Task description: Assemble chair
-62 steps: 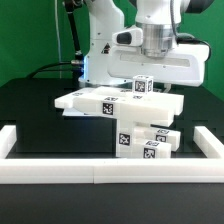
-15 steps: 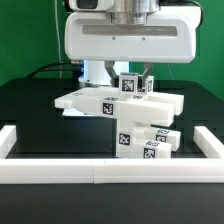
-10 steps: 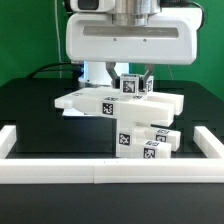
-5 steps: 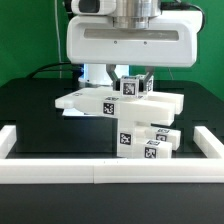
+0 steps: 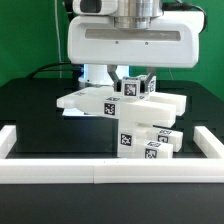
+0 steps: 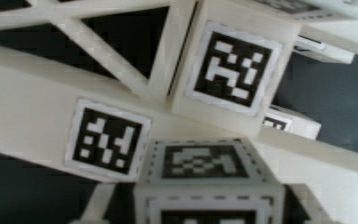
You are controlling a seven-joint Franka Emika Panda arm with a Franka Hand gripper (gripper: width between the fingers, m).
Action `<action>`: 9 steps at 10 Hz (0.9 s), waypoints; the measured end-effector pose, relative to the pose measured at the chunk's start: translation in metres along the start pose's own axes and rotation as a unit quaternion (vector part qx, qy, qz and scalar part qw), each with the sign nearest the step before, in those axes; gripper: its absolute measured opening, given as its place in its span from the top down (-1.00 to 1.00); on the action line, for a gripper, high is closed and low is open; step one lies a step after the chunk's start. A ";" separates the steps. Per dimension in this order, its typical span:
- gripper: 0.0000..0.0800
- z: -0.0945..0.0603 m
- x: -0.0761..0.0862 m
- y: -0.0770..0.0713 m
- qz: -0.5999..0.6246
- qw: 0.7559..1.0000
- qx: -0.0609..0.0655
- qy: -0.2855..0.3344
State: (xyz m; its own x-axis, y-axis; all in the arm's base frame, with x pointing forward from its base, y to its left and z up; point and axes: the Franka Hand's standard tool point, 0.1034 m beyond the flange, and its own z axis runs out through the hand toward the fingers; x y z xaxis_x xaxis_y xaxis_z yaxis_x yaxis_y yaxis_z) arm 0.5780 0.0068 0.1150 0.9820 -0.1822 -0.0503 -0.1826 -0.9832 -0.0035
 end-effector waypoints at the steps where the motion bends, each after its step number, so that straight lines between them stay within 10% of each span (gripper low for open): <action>1: 0.32 0.000 0.000 0.000 0.000 1.000 0.000 0.000; 9: 0.32 0.000 0.000 0.000 0.002 1.000 0.000 0.000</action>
Offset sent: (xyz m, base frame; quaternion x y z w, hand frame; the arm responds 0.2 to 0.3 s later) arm 0.0000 0.0000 0.0000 0.0000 0.0000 0.0000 1.0000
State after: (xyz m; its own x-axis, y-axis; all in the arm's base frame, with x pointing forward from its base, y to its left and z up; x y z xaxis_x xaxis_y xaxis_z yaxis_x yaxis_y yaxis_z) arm 0.5781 0.0065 0.1151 0.9814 -0.1852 -0.0499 -0.1856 -0.9826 -0.0033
